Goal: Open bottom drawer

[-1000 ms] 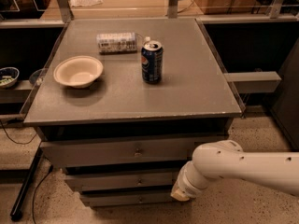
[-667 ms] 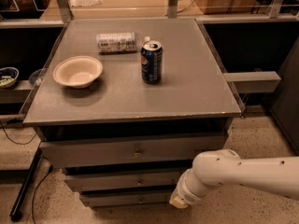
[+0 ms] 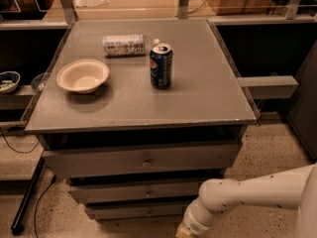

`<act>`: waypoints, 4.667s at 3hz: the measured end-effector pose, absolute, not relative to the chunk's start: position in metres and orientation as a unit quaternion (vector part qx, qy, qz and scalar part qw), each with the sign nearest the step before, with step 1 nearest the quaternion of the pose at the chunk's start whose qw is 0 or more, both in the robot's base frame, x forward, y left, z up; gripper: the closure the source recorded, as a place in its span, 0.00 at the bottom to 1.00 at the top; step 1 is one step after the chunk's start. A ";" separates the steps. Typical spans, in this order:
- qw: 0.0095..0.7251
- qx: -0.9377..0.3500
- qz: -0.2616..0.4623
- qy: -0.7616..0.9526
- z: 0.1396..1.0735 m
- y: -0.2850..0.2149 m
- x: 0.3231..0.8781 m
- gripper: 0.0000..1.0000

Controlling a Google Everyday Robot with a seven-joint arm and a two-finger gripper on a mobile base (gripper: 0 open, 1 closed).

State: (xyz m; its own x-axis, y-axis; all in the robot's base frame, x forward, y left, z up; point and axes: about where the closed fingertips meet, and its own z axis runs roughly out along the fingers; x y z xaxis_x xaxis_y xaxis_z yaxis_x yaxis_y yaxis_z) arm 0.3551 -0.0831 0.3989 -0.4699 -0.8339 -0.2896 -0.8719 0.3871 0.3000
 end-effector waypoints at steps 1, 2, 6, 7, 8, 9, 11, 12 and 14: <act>0.045 -0.513 0.208 0.831 0.398 -0.083 0.355 1.00; 0.064 -0.504 0.206 0.836 0.387 -0.083 0.357 1.00; 0.107 -0.474 0.210 0.849 0.348 -0.083 0.382 1.00; 0.128 -0.458 0.203 0.856 0.324 -0.087 0.401 1.00; 0.138 -0.451 0.197 0.860 0.315 -0.089 0.415 1.00; 0.151 -0.445 0.195 0.861 0.307 -0.091 0.429 1.00; 0.159 -0.446 0.192 0.860 0.304 -0.092 0.436 0.82; 0.159 -0.446 0.192 0.860 0.304 -0.092 0.436 0.57; 0.159 -0.446 0.192 0.860 0.304 -0.092 0.436 0.03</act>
Offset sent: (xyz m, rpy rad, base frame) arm 0.0085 -0.0025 -0.0339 0.0409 -0.0924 -0.0873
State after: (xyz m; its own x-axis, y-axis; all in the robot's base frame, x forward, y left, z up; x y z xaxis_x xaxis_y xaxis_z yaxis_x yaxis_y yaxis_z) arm 0.4356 -0.0924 0.3037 -0.5525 -0.7054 -0.4440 -0.8272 0.5294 0.1883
